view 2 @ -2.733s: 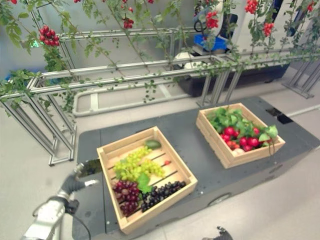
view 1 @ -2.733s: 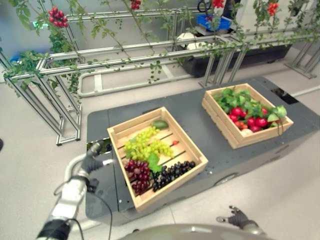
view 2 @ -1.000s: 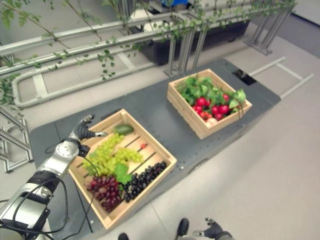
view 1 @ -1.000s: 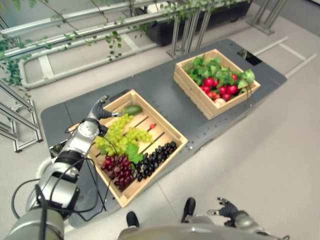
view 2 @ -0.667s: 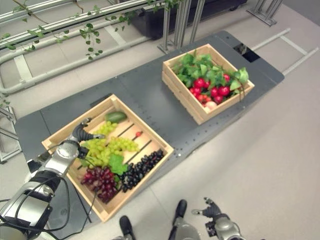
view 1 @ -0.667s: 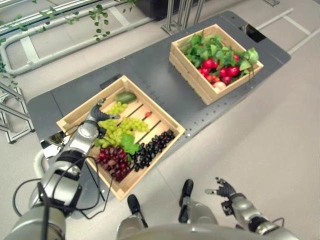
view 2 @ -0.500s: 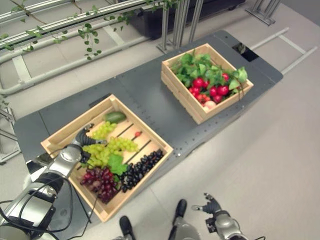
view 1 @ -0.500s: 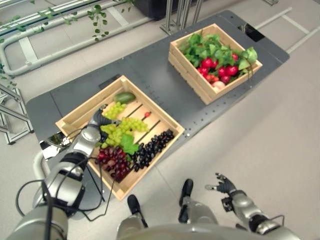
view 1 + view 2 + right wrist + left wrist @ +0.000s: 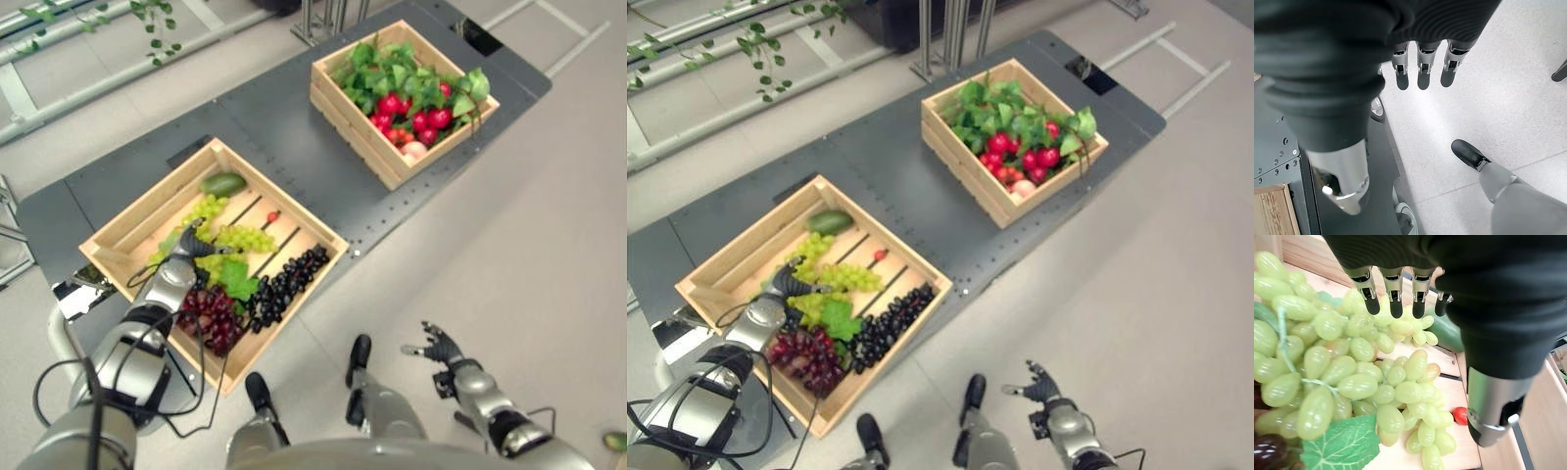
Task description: Pick up the fruits from the basket on one side to the basket on the other side
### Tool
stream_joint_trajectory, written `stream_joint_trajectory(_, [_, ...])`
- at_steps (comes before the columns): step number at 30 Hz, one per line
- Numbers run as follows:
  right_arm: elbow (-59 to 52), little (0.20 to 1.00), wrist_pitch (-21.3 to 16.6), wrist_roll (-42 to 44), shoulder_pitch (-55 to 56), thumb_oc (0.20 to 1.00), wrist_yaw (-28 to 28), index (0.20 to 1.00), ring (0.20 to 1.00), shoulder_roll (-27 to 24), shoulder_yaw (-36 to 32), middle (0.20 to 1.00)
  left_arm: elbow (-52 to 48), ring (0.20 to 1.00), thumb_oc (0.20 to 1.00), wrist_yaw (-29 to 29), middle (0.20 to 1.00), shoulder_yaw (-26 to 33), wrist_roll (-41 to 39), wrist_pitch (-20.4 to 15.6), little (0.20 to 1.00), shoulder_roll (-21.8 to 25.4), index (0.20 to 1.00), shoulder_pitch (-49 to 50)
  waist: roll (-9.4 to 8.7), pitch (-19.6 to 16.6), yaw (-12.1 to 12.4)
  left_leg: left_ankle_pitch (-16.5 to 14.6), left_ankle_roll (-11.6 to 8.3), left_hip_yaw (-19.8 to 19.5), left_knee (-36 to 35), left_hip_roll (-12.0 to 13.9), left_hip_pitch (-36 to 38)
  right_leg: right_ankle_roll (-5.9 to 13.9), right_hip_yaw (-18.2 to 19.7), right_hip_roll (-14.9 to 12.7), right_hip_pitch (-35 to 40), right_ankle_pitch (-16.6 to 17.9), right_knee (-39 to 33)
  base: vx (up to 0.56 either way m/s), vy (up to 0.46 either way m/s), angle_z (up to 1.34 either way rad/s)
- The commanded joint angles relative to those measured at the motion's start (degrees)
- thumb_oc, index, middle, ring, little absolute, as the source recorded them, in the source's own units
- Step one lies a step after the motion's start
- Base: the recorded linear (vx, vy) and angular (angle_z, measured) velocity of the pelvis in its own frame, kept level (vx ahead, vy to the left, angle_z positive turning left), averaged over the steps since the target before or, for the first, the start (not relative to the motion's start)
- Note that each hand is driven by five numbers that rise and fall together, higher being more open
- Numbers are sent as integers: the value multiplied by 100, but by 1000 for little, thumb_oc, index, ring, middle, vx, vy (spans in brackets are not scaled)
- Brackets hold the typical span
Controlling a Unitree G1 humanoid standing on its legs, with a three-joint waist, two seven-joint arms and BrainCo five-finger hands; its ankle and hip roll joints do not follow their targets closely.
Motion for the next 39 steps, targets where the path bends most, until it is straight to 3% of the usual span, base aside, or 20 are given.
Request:
stream_joint_trajectory(1, [-242, 1000, -257, 137, -231, 1000, -132, 1000, 1000, 5, 226, 1000, 70, 1000, 1000, 79, 1000, 183, 9, -177, 1000, 120, 1000, -255, -230, 242, -62, -476, 78, -206, 681, -228, -171, 237, -194, 407, 29, -647, 466, 36, -41, -5])
stream_joint_trajectory(18, [-562, 1000, -355, 60, -77, 1000, -128, 1000, 1000, -61, 246, 1000, -90, 1000, 1000, 181, 1000, 177, 47, -240, 1000, 75, 1000, -258, -160, 122, -147, -449, 17, -86, 447, -215, 50, 222, -76, 560, 131, -628, 234, 9, -9, -5])
stream_joint_trajectory(27, [-640, 1000, -402, 227, -176, 1000, -173, 1000, 1000, -61, 133, 1000, 115, 1000, 1000, 204, 1000, 258, 13, -258, 1000, -42, 1000, -93, -213, 310, -169, -392, 46, -38, 453, -217, -139, 234, -18, 558, -48, -526, 228, -19, 3, -12])
stream_joint_trajectory(39, [-804, 1000, -442, 394, -210, 1000, -152, 1000, 1000, -80, 60, 1000, 735, 1000, 1000, 46, 1000, 385, 67, -128, 1000, 51, 1000, 71, -332, 159, -224, -390, 21, -74, 397, -154, -139, 201, -42, 681, -121, -563, 234, 40, -7, -4])
